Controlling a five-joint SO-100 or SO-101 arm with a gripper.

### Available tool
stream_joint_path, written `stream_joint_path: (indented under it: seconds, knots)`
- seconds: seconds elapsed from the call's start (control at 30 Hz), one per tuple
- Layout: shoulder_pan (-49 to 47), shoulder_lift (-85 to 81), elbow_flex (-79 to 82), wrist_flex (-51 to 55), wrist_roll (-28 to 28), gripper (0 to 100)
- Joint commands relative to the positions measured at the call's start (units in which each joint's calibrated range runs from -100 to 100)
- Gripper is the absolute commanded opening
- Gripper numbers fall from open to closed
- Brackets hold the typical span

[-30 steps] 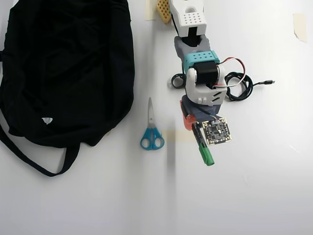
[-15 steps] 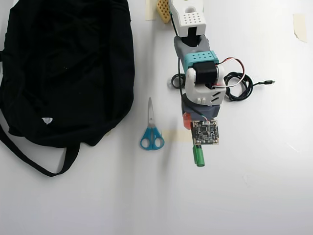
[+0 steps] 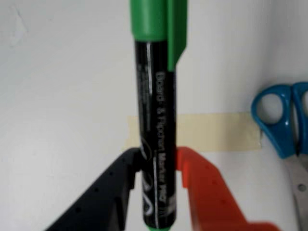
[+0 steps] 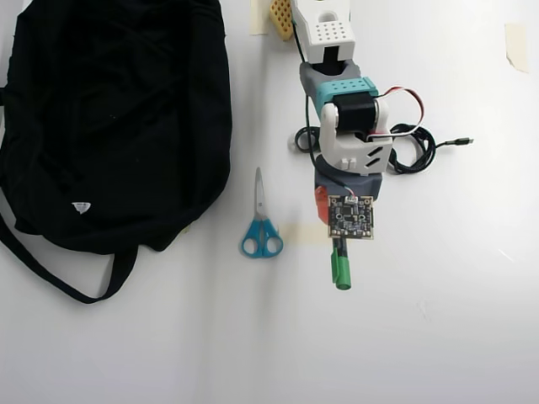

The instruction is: Put the green marker into the black bag

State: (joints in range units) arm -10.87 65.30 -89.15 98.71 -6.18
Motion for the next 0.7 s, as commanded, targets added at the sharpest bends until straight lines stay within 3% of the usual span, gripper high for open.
stream_joint_path:
  seconds: [0.0,0.13,0.3,0.67]
  knots:
    - [0.10,-1.73,-1.95,0.51,-0.01,2]
    - [0.25,-5.30,3.44,0.51,0.20,2]
    - [0.33,-16.42,21.68,-0.87,-0.11,2]
    - [3.02,-36.58,52.13,-11.63,-0.11,2]
